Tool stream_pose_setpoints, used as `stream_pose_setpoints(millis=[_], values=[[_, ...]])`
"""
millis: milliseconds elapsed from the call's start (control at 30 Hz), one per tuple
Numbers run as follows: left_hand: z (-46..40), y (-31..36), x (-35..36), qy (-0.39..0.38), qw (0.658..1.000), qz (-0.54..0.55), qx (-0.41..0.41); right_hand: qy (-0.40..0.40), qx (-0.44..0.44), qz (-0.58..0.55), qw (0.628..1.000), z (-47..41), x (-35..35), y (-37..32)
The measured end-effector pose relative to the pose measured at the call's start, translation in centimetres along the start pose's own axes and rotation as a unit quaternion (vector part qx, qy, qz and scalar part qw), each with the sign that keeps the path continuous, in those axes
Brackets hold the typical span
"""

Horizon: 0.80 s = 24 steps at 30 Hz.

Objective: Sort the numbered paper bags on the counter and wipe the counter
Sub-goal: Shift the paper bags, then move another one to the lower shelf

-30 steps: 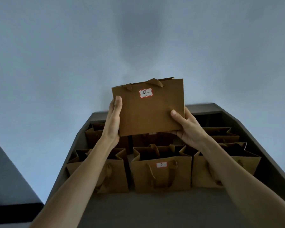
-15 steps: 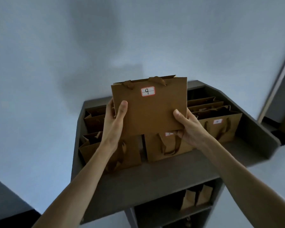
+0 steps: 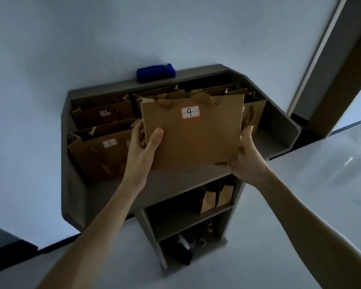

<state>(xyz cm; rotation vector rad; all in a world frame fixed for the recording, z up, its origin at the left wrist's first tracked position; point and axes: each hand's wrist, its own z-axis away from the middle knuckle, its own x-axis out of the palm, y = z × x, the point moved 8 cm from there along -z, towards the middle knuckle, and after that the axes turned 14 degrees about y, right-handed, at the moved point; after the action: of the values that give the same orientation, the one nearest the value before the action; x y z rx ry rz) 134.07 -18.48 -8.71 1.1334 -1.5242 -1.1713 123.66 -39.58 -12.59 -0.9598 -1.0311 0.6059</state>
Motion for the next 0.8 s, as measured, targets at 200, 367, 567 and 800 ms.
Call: stream_pose_setpoints(millis=[200, 367, 567, 800], values=[[4.2, -4.7, 3.1, -0.022, 0.997, -0.036, -0.064, 0.077, 0.078, -0.031, 0.994, 2.3, -6.2, 4.0], [7.7, -8.0, 5.4, -0.046, 0.994, -0.058, -0.083, 0.141, 0.087, -0.015, 0.986, 4.0, -11.1, 5.9], [12.3, -13.8, 6.9, -0.098, 0.981, -0.106, -0.131, 0.2, 0.115, 0.003, 0.973, 5.5, -17.1, 9.9], [15.1, -20.6, 6.0, -0.099, 0.968, -0.115, -0.201, 0.211, 0.148, 0.042, 0.965, 5.4, -21.1, 16.7]])
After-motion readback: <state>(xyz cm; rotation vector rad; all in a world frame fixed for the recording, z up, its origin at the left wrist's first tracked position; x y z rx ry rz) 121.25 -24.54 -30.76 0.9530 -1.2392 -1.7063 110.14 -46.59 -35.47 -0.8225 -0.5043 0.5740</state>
